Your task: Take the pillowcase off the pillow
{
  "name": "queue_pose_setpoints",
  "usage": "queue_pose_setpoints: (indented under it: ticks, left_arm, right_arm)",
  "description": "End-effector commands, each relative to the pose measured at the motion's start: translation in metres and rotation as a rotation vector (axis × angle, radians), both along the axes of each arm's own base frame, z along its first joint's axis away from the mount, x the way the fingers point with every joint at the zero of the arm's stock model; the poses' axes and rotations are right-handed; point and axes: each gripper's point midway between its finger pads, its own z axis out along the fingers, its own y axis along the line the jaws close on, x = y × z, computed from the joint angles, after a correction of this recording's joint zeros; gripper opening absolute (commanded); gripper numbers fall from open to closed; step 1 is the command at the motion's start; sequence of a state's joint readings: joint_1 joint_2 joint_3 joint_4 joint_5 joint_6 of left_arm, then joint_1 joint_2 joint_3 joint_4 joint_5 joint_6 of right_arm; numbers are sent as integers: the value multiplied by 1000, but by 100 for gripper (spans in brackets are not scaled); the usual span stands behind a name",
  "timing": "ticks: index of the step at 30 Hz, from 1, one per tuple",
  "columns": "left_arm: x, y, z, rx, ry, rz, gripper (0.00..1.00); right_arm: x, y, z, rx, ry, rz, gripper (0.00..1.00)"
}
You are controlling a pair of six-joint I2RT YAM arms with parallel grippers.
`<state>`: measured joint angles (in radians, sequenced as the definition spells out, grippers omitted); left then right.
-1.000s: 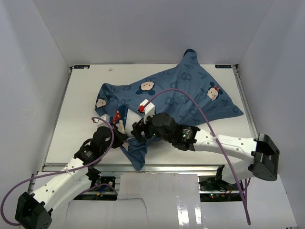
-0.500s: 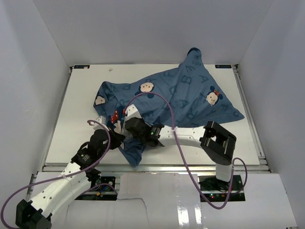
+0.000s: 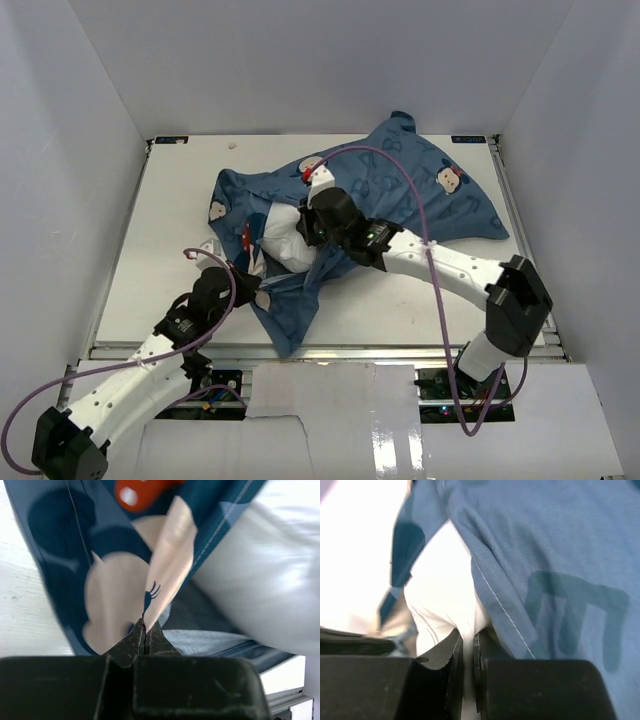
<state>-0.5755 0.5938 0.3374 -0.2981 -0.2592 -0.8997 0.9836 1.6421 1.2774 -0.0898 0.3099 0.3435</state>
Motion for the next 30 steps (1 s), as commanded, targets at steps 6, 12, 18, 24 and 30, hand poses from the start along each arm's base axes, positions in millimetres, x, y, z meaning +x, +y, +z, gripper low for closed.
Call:
queue_pose_setpoints:
  ticks: [6, 12, 18, 24, 30]
  left_arm:
    - [-1, 4, -48, 66, 76, 6, 0]
    - [21, 0, -58, 120, 93, 45, 0]
    - [43, -2, -66, 191, 155, 88, 0]
    - [66, 8, -72, 237, 202, 152, 9]
    - [63, -35, -39, 146, 134, -104, 74]
  right_arm:
    - [25, -17, 118, 292, -140, 54, 8]
    - [-23, -7, 115, 351, -58, 262, 8]
    - [-63, -60, 58, 330, -51, 209, 8]
    - [-86, -84, 31, 305, -49, 232, 8]
    - [-78, -90, 45, 257, -110, 219, 8]
